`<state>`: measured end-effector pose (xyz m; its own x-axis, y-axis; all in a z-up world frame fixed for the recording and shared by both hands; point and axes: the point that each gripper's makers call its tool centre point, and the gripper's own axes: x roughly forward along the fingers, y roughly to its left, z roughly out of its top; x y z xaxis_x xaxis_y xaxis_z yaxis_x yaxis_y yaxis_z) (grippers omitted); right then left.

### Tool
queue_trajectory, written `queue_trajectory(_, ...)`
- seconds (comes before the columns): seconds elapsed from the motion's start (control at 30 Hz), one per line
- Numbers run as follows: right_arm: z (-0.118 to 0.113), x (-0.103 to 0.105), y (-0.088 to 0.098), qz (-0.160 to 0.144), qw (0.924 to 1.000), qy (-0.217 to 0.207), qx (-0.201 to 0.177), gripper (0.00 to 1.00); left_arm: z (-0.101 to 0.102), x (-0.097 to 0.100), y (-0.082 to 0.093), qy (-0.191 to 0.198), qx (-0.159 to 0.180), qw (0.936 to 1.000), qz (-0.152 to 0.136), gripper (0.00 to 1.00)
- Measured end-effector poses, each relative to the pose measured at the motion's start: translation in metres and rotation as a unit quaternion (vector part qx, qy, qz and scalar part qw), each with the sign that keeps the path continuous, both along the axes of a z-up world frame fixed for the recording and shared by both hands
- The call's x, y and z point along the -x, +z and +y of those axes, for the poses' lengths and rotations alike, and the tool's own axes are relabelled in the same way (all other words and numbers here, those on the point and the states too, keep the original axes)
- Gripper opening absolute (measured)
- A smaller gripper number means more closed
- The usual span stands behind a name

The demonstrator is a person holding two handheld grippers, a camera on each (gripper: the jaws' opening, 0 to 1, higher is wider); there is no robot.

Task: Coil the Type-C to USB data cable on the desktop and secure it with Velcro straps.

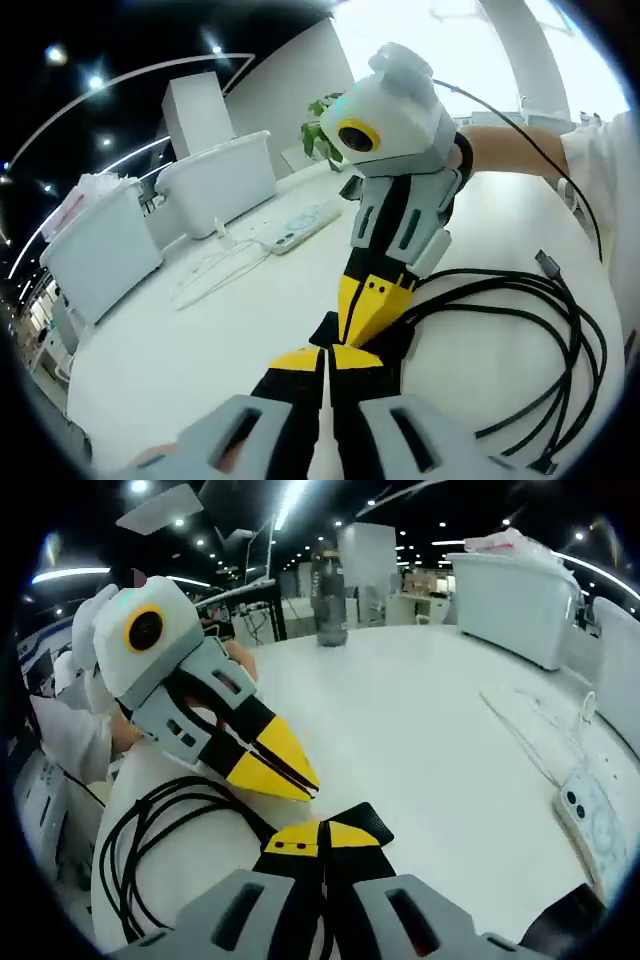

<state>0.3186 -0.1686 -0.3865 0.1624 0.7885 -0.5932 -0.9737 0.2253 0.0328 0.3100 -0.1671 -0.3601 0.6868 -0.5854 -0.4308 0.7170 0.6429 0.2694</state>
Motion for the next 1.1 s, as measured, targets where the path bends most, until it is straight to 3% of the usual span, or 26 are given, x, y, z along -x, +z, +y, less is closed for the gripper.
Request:
queue_trajectory(0.07, -0.001, 0.002, 0.001, -0.015, 0.9999, 0.002, -0.003, 0.00, 0.002, 0.000, 0.002, 0.003, 0.009, 0.9999, 0.001, 0.04)
queue_trajectory(0.13, -0.008, -0.004, 0.005, -0.066, 0.9978, 0.010, 0.006, 0.00, 0.005, -0.001, 0.007, 0.008, 0.021, 0.9998, 0.000, 0.04)
queue_trajectory(0.17, -0.010, -0.004, 0.009, -0.075, 0.9971, 0.011, -0.004, 0.01, 0.005, -0.001, 0.008, 0.009, 0.024, 0.9997, -0.001, 0.04)
queue_trajectory(0.2, -0.009, -0.001, 0.021, -0.073, 0.9960, 0.007, -0.051, 0.01, 0.007, -0.001, 0.012, 0.012, 0.034, 0.9994, -0.003, 0.04)
queue_trajectory(0.27, -0.010, 0.011, 0.046, -0.029, 0.9875, 0.008, -0.155, 0.04, 0.009, -0.002, 0.018, 0.016, 0.049, 0.9986, -0.008, 0.04)
queue_trajectory(0.3, -0.011, 0.020, 0.048, -0.007, 0.9864, 0.025, -0.162, 0.12, 0.011, -0.002, 0.023, 0.019, 0.057, 0.9981, -0.012, 0.04)
queue_trajectory(0.33, -0.014, 0.026, 0.046, -0.006, 0.9871, 0.043, -0.154, 0.16, 0.012, -0.003, 0.025, 0.021, 0.061, 0.9978, -0.014, 0.04)
queue_trajectory(0.4, -0.013, 0.035, 0.036, -0.036, 0.9892, 0.071, -0.123, 0.19, 0.016, -0.004, 0.032, 0.026, 0.072, 0.9968, -0.021, 0.04)
queue_trajectory(0.53, -0.011, 0.036, 0.007, -0.060, 0.9929, 0.092, -0.045, 0.19, 0.022, -0.006, 0.040, 0.034, 0.082, 0.9956, -0.030, 0.04)
queue_trajectory(0.63, -0.004, 0.031, 0.007, -0.073, 0.9917, 0.093, -0.052, 0.16, 0.027, -0.008, 0.040, 0.040, 0.086, 0.9949, -0.033, 0.04)
queue_trajectory(0.7, -0.001, 0.030, 0.006, -0.059, 0.9928, 0.094, -0.044, 0.14, 0.030, -0.011, 0.039, 0.045, 0.083, 0.9949, -0.034, 0.04)
queue_trajectory(0.8, 0.003, 0.031, 0.008, -0.078, 0.9909, 0.104, -0.035, 0.07, 0.039, -0.015, 0.047, 0.061, 0.097, 0.9926, -0.040, 0.04)
queue_trajectory(0.9, 0.007, 0.026, 0.013, -0.103, 0.9887, 0.107, -0.022, 0.04, 0.060, -0.021, 0.070, 0.096, 0.131, 0.9841, -0.072, 0.04)
queue_trajectory(0.97, 0.017, 0.018, 0.025, -0.108, 0.9888, 0.085, -0.057, 0.04, 0.087, -0.026, 0.094, 0.139, 0.144, 0.9720, -0.123, 0.04)
queue_trajectory(1.03, 0.029, 0.006, 0.043, -0.119, 0.9862, 0.062, -0.097, 0.04, 0.115, -0.028, 0.118, 0.183, 0.152, 0.9543, -0.181, 0.05)
queue_trajectory(1.1, 0.043, -0.010, 0.062, -0.140, 0.9810, 0.037, -0.129, 0.04, 0.142, -0.024, 0.143, 0.223, 0.161, 0.9303, -0.243, 0.08)
